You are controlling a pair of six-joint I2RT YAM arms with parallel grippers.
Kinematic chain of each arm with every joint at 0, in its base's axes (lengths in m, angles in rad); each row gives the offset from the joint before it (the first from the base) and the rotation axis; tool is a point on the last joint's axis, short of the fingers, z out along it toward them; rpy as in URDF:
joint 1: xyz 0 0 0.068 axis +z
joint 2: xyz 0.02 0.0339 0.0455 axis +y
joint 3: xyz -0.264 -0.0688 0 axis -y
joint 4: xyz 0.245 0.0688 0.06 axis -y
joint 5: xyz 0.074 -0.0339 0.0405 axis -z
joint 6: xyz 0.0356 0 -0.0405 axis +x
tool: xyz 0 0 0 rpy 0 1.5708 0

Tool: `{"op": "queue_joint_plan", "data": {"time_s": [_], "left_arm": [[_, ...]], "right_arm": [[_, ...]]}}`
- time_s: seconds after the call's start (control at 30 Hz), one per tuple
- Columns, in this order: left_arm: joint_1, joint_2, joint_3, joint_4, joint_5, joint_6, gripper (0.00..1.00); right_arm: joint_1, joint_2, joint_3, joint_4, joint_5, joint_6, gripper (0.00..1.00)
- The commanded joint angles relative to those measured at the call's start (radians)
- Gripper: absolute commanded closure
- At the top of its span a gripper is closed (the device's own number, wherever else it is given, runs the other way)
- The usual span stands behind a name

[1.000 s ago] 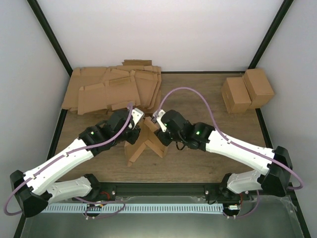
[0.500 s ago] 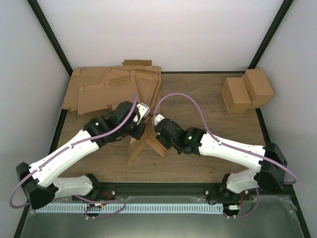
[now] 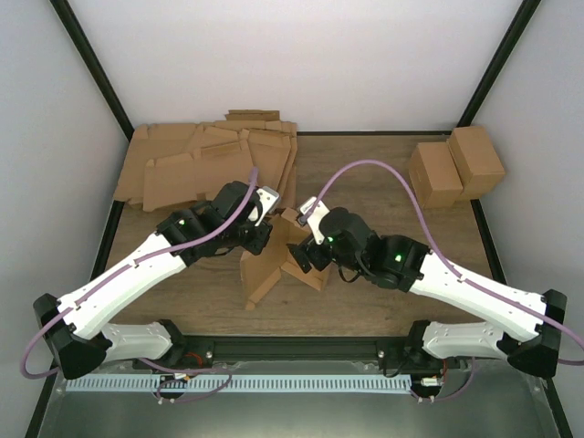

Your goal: Fold the paper box

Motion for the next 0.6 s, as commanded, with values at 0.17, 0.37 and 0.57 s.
{"op": "queue_joint_plan", "data": {"time_s": [0.17,0.37,0.57], "left_arm": [[-0.003,-0.010,0.030,-0.003,0.006,0.049,0.96],[-0.006,-0.015,0.008,-0.003,-0.030,0.071,0.96],[-0.014,-0.033,-0.005,0.005,-0.048,0.087,0.96]], "right_arm": [[-0.079,0.018,0.155,-0.109,-0.253,0.055,0.04],[-0.164,0.023,0.190,-0.121,-0.299,0.116,0.20],[-0.265,0.019,0.181,-0.116,-0.385,0.139,0.32]]}}
